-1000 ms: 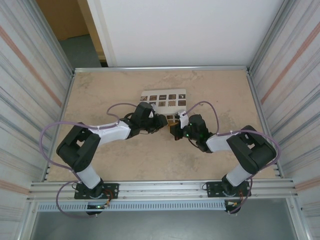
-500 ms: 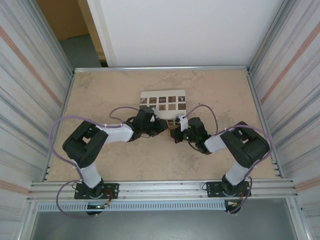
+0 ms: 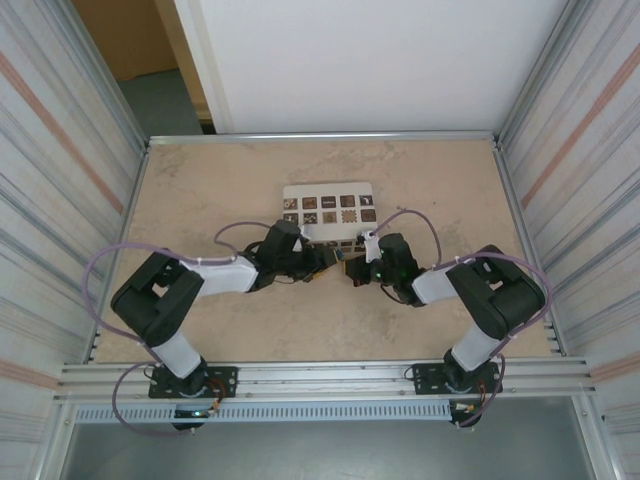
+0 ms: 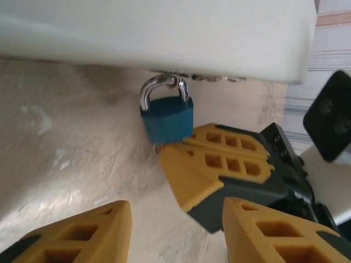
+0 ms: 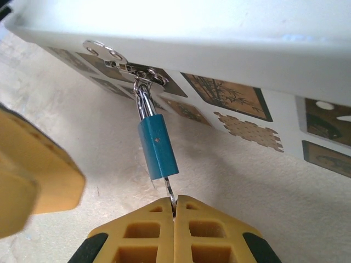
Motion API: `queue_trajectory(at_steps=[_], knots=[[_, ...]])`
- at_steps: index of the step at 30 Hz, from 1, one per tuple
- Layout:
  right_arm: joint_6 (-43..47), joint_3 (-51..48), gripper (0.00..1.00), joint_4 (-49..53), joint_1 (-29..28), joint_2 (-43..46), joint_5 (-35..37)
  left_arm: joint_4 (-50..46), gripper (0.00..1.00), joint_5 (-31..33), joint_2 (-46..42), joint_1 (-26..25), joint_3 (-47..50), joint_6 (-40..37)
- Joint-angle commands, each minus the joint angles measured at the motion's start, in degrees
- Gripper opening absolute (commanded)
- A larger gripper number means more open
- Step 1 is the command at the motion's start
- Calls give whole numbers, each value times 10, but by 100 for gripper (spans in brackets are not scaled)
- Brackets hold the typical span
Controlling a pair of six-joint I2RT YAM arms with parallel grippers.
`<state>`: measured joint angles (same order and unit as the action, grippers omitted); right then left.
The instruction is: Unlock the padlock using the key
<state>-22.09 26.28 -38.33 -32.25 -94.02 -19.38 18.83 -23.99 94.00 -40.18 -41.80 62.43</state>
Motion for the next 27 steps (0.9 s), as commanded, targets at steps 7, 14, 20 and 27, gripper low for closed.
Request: queue_trajectory(at_steps=[7, 14, 20, 27], knots=[[-66, 48, 0, 162, 15, 68, -64, 15, 59, 94, -178, 13, 107, -24], [-207, 45, 0, 109, 9, 54, -109, 107, 65, 133, -259, 12, 186, -4], [-257, 50, 0, 123, -31, 63, -66, 182, 66, 117, -246, 11, 218, 52], [-319, 46, 0, 126, -44, 76, -46, 291, 63, 104, -188, 11, 247, 105]])
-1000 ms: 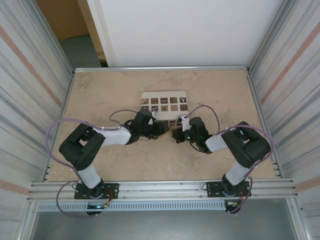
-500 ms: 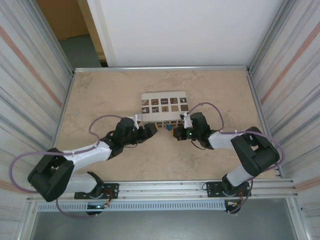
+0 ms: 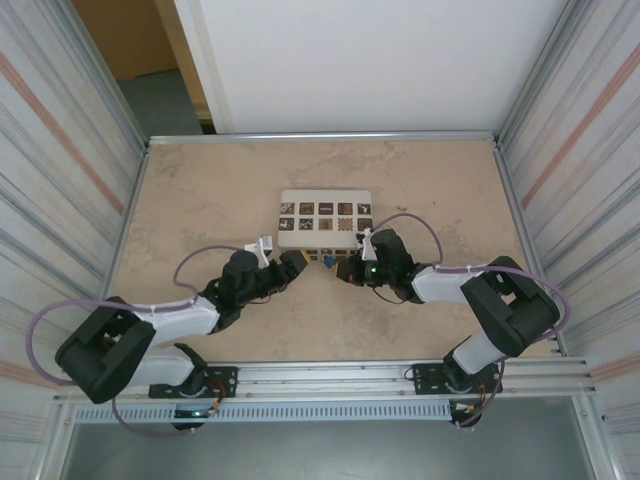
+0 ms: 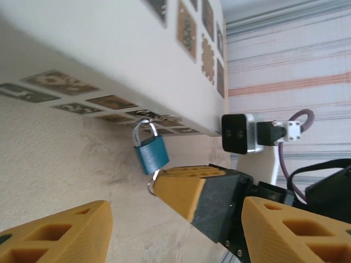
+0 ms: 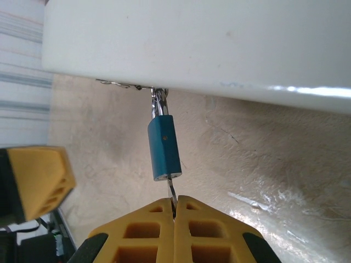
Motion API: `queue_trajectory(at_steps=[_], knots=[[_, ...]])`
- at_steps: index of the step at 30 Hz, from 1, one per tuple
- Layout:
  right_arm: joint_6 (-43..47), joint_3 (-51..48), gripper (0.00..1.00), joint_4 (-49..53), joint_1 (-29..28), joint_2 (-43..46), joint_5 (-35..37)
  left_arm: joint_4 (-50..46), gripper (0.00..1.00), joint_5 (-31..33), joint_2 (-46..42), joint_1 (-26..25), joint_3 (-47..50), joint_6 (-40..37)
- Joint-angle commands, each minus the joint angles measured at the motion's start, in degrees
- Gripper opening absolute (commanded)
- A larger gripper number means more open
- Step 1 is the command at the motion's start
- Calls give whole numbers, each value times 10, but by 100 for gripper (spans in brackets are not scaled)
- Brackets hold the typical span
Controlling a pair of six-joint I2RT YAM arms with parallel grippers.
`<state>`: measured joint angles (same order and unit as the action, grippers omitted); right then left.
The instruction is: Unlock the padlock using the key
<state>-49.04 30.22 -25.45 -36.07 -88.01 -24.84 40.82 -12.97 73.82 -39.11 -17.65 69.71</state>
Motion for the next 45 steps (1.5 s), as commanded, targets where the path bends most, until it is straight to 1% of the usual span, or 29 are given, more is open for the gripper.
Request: queue_trajectory(at_steps=[1, 4, 8, 12, 17, 20, 26, 31, 40, 45], knots=[[-59, 6, 0, -7, -9, 13, 7, 81, 63, -11, 22, 0, 4, 37], [-78, 8, 0, -10, -18, 4, 7, 99, 62, -22, 43, 0, -3, 45], [-96, 7, 0, -20, -28, -2, 18, 105, 59, -21, 69, -12, -13, 48], [-103, 7, 0, -27, -32, -4, 20, 102, 58, 2, 89, -30, -20, 51], [-104, 9, 0, -25, -32, -6, 14, 131, 54, 13, 123, -33, -26, 68], [-104, 11, 0, -27, -31, -7, 12, 161, 51, 18, 151, -37, -33, 89], [-105, 13, 0, -29, -32, -12, 12, 252, 48, 50, 219, -52, -39, 136], [-106, 12, 0, -32, -31, -14, 10, 314, 44, 93, 268, -74, -38, 166], [-106, 13, 0, -35, -31, -19, 8, 322, 43, 134, 279, -80, -41, 181], [-107, 14, 0, -36, -31, -21, 8, 322, 38, 140, 289, -79, -48, 191]])
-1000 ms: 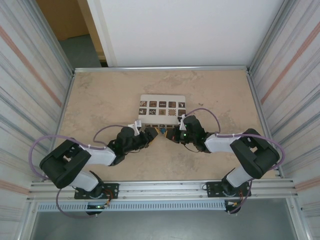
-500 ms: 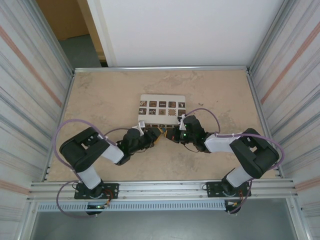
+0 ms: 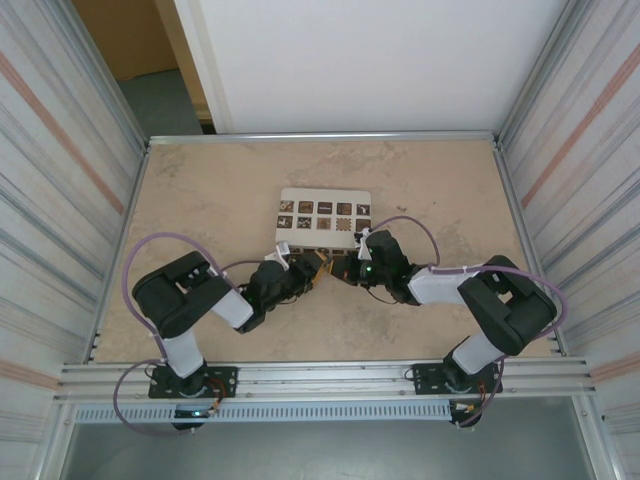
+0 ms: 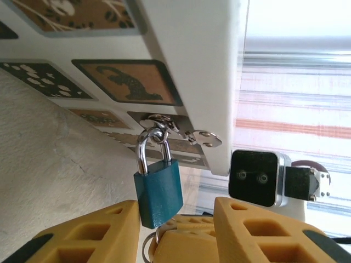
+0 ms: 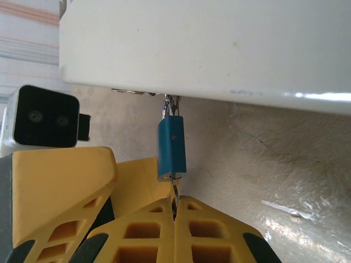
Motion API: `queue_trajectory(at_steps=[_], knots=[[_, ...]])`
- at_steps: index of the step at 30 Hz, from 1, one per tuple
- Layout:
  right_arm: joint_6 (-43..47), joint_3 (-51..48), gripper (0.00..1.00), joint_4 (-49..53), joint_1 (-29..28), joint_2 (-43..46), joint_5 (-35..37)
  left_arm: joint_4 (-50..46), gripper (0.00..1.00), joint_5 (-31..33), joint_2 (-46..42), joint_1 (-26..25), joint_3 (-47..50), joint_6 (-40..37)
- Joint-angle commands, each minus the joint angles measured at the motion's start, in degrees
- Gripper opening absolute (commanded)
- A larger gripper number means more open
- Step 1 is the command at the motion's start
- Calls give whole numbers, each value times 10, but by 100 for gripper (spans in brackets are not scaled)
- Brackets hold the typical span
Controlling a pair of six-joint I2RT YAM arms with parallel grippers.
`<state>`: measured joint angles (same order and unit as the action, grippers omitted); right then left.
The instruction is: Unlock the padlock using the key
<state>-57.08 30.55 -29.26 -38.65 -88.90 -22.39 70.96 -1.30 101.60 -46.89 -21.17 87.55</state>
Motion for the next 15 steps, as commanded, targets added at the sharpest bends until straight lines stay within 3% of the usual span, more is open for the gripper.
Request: queue_trajectory(at_steps=[1, 9, 15], knots=[[-27, 11, 0, 2, -5, -11, -17, 20, 38, 24, 15, -1, -14, 16], [-29, 12, 0, -3, -5, -13, -20, 21, 35, 30, 41, -1, -30, 33], [-36, 12, 0, -4, -5, -12, -20, 22, 24, 37, 51, -1, -41, 38]])
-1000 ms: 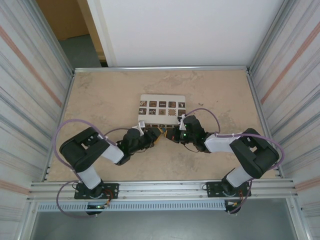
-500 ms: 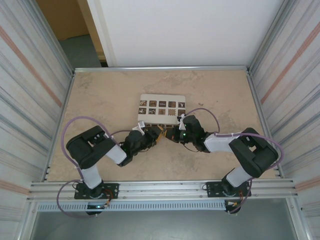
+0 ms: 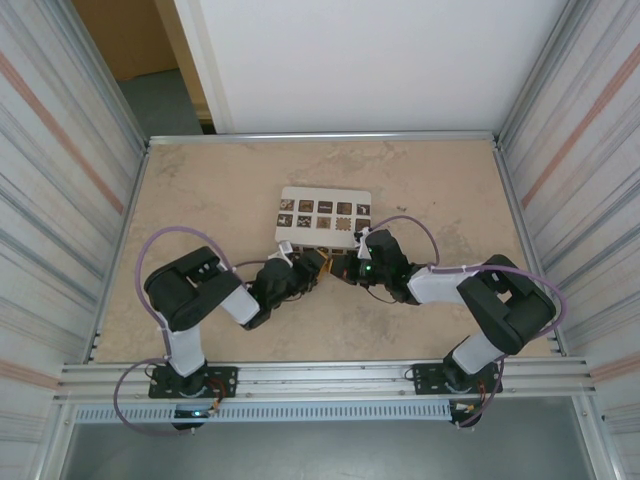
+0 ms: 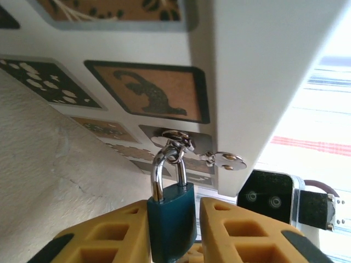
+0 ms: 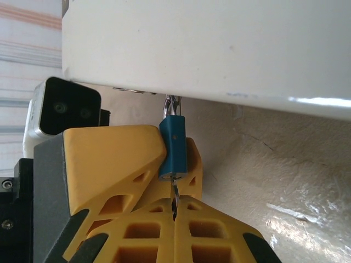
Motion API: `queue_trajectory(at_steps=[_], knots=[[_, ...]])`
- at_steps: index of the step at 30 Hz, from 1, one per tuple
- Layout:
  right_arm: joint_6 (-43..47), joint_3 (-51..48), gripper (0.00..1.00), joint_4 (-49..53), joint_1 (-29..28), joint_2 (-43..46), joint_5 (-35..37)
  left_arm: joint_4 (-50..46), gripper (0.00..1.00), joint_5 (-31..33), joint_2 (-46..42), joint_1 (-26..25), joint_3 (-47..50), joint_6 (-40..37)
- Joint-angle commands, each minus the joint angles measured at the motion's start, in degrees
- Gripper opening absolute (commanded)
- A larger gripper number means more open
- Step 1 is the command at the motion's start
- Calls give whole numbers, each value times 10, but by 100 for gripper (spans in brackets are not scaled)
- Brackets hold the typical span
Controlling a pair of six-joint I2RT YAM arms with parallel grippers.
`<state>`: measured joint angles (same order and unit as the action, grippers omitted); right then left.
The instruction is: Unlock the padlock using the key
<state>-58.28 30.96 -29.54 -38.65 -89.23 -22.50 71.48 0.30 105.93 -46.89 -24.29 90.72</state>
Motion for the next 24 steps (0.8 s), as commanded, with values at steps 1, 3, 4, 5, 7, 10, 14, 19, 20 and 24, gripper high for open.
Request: queue_trajectory(at_steps=[1, 3, 4, 5, 7, 10, 14, 19, 20, 24], knots=[[-24, 7, 0, -2, -5, -7, -18, 16, 22, 23, 8, -1, -9, 5], [-24, 6, 0, -2, -4, -5, -17, 15, 17, 25, 5, 0, -6, 3], [-24, 5, 0, -2, -3, -3, -18, 13, 15, 26, 4, 0, -5, 2], [-24, 3, 0, -2, -2, 0, -17, 11, 13, 27, 1, -1, -4, 1], [-24, -2, 6, 0, 0, 6, -17, 7, 10, 29, -5, 0, -1, -2], [-16, -11, 19, 6, 7, 21, -17, -8, 6, 29, -23, 0, 0, -13], [16, -28, 34, 41, 16, 67, -7, -81, 3, 23, -74, 0, -7, -39], [124, -31, 49, 136, 17, 164, 21, -196, 1, 20, -151, 1, -14, -53], [154, -29, 51, 158, 15, 187, 28, -220, 0, 16, -164, 2, -18, -53], [291, -16, 61, 237, -7, 274, 68, -305, 0, 4, -206, 3, -38, -50]])
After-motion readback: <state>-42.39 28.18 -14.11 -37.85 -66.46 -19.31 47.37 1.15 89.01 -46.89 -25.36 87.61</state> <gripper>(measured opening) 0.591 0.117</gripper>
